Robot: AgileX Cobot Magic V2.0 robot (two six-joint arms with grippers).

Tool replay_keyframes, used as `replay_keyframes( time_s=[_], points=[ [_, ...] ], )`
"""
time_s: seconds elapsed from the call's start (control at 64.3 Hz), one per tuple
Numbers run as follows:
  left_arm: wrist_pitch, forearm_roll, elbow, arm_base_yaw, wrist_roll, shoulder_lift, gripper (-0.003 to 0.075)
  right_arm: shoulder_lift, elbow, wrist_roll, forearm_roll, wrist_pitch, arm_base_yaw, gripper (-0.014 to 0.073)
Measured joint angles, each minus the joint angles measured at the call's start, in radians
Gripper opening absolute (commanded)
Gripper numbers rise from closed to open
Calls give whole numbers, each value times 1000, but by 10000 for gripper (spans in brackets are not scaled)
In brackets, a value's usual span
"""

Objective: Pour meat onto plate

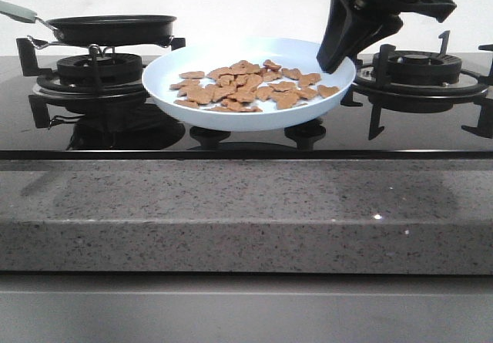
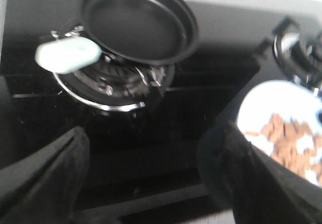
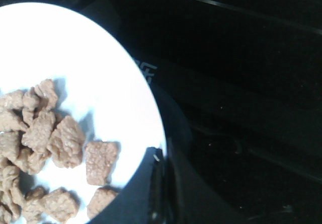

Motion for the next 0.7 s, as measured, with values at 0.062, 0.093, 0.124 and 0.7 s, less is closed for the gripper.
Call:
replay_keyframes(
  time_s=[0.062,0.093,0.124,0.7],
  points=[
    [-35,124,23,-79,-81,-49,531,0,0,0,0,0,0,-118],
    [-47,195,35,-119,-131,-68,530,0,0,0,0,0,0,-118],
    [-57,252,48,-148,-173,-86,529,0,0,0,0,0,0,-118],
    [-75,569,250,-277,-438,-261,510,0,0,0,0,0,0,-118]
  ],
)
